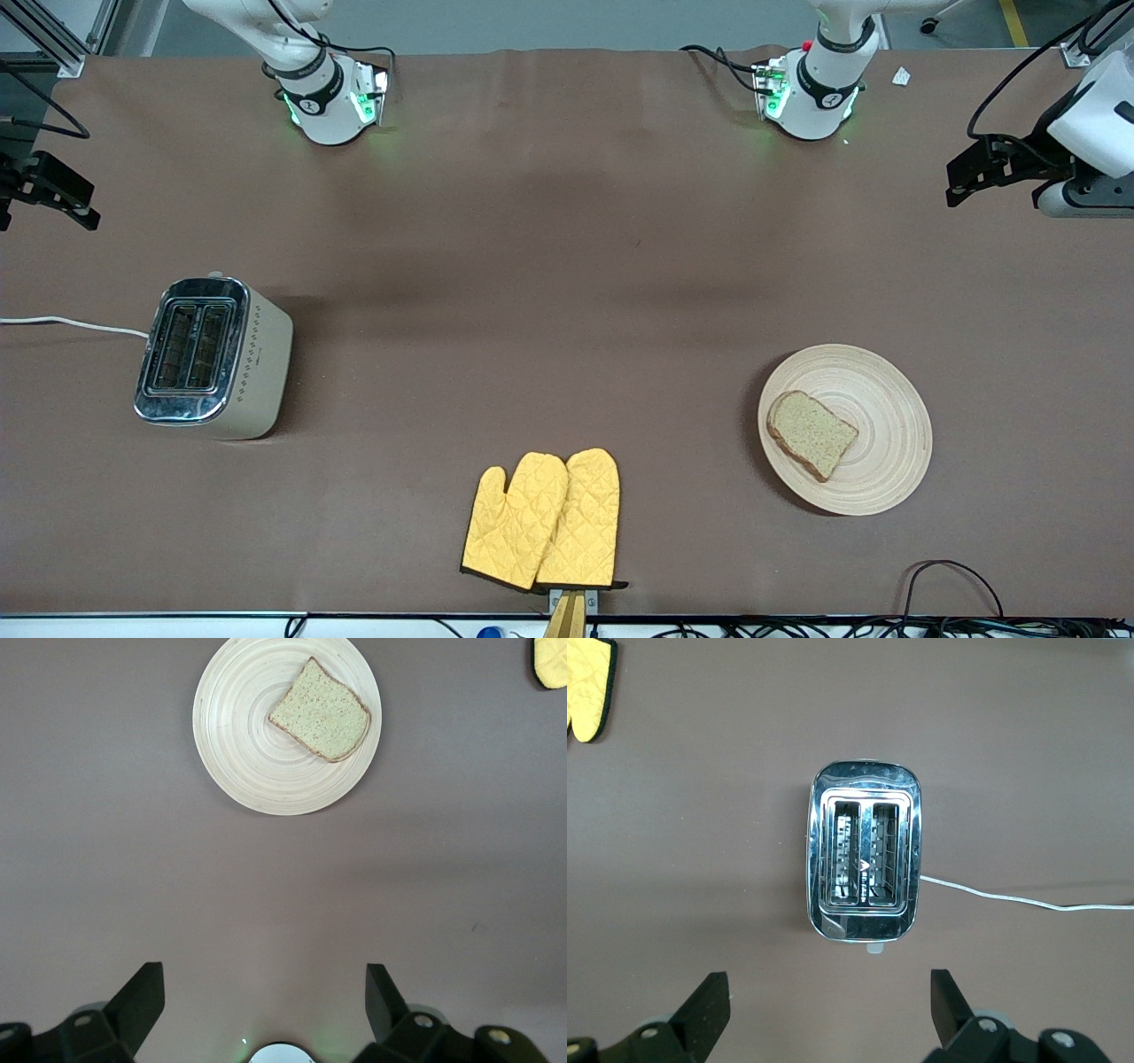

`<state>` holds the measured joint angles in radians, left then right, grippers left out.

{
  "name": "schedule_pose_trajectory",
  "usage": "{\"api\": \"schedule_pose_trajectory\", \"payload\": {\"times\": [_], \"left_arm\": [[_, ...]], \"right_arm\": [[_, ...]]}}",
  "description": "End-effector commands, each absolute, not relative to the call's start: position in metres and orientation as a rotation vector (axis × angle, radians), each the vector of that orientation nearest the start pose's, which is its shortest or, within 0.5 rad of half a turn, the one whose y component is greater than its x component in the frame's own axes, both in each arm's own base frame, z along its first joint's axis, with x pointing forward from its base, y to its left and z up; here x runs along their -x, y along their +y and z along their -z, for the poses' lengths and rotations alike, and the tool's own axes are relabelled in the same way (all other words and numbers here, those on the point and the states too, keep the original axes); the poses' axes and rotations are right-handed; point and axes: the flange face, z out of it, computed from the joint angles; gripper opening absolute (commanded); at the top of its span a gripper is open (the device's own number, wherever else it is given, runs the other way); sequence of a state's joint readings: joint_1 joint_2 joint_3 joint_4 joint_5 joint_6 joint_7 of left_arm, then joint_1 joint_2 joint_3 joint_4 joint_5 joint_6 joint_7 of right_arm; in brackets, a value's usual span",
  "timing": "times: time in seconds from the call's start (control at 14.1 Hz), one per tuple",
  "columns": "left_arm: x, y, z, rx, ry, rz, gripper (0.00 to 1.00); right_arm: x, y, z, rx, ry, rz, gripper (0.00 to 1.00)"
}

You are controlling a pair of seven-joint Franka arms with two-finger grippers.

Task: Move plate and put bread in toaster
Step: 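Lower the left gripper beside the wooden plate rim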

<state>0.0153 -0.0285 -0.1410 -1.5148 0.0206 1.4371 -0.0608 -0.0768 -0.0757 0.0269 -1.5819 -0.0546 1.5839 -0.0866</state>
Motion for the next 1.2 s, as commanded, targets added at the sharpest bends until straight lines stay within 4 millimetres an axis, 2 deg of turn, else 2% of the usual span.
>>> {"api": "schedule_pose_trajectory", "payload": {"times": [0.0, 0.14, 0.28, 0.43, 0.64, 0.78, 0.85, 0.92, 1.06, 1.13], "left_arm": [[-0.53, -0.063, -0.662, 3.124, 0.118, -0.059, 1.0], [-0.535, -0.058, -0.657, 3.124, 0.106, -0.068, 1.0], [-0.555, -0.048, -0.642, 3.126, 0.086, -0.104, 1.0], [-0.583, -0.022, -0.615, 3.137, 0.058, -0.131, 1.0], [-0.624, 0.015, -0.567, 3.173, -0.033, -0.083, 1.0], [-0.651, 0.037, -0.524, 3.22, -0.109, -0.052, 1.0], [-0.666, 0.061, -0.498, 3.245, -0.177, -0.005, 1.0], [-0.674, 0.085, -0.471, 3.267, -0.224, -0.012, 1.0], [-0.688, 0.102, -0.422, 3.369, -0.235, -0.02, 1.0], [-0.692, 0.124, -0.4, 3.451, -0.301, 0.004, 1.0]], "right_arm": [[-0.53, -0.03, -0.661, 3.204, -0.054, 0.112, 1.0], [-0.53, -0.03, -0.661, 3.204, -0.054, 0.112, 1.0], [-0.53, -0.033, -0.661, 3.203, -0.044, 0.111, 1.0], [-0.53, -0.034, -0.661, 3.203, -0.042, 0.111, 1.0], [-0.53, -0.031, -0.659, 3.203, -0.052, 0.104, 1.0], [-0.53, -0.031, -0.658, 3.203, -0.055, 0.107, 1.0], [-0.531, -0.032, -0.658, 3.203, -0.05, 0.104, 1.0], [-0.53, -0.032, -0.658, 3.203, -0.05, 0.109, 1.0], [-0.53, -0.031, -0.658, 3.203, -0.052, 0.107, 1.0], [-0.531, -0.031, -0.658, 3.203, -0.052, 0.107, 1.0]]}}
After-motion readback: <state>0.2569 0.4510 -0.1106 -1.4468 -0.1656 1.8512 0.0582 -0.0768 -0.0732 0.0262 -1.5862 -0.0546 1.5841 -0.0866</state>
